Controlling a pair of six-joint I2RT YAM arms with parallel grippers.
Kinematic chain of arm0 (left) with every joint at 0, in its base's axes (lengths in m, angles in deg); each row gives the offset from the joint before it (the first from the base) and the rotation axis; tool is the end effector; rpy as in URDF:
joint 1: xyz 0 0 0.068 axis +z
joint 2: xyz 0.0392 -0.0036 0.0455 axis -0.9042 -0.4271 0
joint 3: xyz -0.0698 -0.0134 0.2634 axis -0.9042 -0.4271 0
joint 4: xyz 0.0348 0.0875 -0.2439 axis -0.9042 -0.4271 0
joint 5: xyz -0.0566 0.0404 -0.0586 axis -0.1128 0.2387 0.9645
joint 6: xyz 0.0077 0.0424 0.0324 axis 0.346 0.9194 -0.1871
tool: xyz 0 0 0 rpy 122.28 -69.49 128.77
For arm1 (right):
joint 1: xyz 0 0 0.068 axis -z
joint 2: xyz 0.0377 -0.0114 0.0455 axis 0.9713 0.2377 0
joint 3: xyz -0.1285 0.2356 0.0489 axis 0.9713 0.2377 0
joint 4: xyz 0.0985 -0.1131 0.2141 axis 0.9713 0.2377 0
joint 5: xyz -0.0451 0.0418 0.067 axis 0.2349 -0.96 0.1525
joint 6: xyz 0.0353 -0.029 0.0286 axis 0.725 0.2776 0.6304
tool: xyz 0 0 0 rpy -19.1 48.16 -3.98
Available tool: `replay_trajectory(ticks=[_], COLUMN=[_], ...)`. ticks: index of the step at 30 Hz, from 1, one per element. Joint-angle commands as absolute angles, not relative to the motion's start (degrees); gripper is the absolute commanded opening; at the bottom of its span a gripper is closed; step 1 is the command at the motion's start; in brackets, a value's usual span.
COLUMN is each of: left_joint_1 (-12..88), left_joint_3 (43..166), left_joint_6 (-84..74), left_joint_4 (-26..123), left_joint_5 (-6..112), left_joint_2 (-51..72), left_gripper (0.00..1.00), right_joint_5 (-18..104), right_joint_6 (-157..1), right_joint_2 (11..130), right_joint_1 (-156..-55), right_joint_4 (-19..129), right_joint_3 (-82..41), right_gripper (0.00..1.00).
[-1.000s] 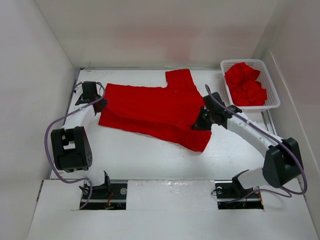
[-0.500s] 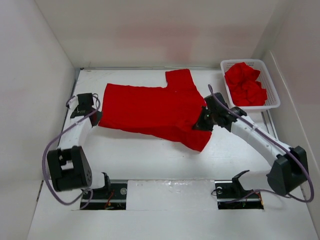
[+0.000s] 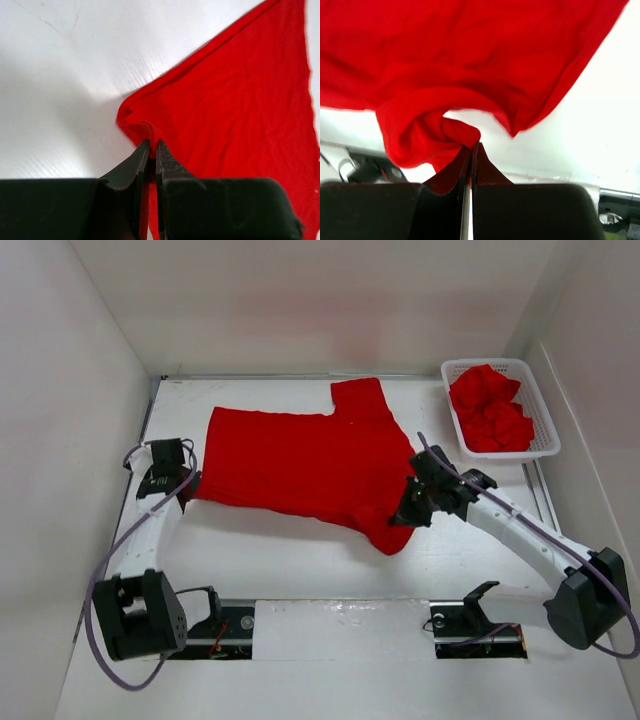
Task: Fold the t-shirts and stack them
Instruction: Fold the flattened tshirt in 1/3 of the way
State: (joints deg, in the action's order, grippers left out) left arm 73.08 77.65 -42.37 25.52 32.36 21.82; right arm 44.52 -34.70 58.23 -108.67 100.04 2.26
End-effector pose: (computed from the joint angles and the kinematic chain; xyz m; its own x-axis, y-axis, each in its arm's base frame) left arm 0.2368 0.0425 0.2587 -0.1831 -0.7715 -0.6093 -0.6782 0.5478 -0.4898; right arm 0.1912 0.1257 0.2529 -0.9167 0.3245 -0.2332 0.2054 0.8833 0.4214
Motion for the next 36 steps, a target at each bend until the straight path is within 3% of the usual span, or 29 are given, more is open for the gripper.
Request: replay_trajectory(ticks=[1, 13, 14, 16, 17, 20, 21, 25, 31, 36], left_joint_1=[73.3, 71.0, 71.0, 71.0, 71.0, 71.0, 71.0, 71.0, 71.0, 70.5], left_joint_3=[81.0, 94.8, 95.8, 99.4, 100.4, 103.3, 104.1, 109.2, 108.6, 102.5], left_joint_6=[-43.7, -41.1, -41.1, -40.5, -40.5, -41.1, -41.1, -40.5, -38.8, -33.7], left_joint_4=[28.7, 35.1, 34.6, 32.6, 31.9, 31.9, 31.9, 29.1, 29.1, 32.4], left_joint_5=[31.8, 32.9, 33.6, 33.6, 33.6, 33.6, 33.6, 33.0, 34.3, 38.8], left_joint_2=[16.4, -3.6, -5.1, -9.6, -10.7, -13.0, -13.0, -13.5, -7.7, -3.9], left_gripper=[0.0, 0.0, 0.0, 0.26, 0.63, 0.98, 1.0, 1.0, 1.0, 1.0], right_joint_5=[46.9, 45.2, 44.7, 44.7, 44.7, 45.9, 45.9, 41.6, 47.7, 56.9], right_joint_6=[-35.9, -42.5, -43.1, -43.8, -44.5, -44.5, -44.5, -46.1, -47.2, -50.1], right_joint_2=[60.9, 75.1, 77.6, 80.0, 81.2, 85.0, 86.9, 86.7, 79.8, 73.2], right_joint_1=[-105.0, -98.6, -98.6, -98.0, -98.0, -96.0, -95.2, -94.1, -97.5, -102.8], right_joint_4=[97.2, 91.3, 90.7, 89.4, 88.9, 87.0, 87.0, 87.0, 88.9, 90.0], right_joint_3=[-1.0, -9.9, -10.6, -12.2, -13.9, -17.7, -19.1, -21.8, -18.8, -13.2], right_gripper=[0.0, 0.0, 0.04, 0.15, 0.18, 0.27, 0.44, 0.76, 0.96, 0.97])
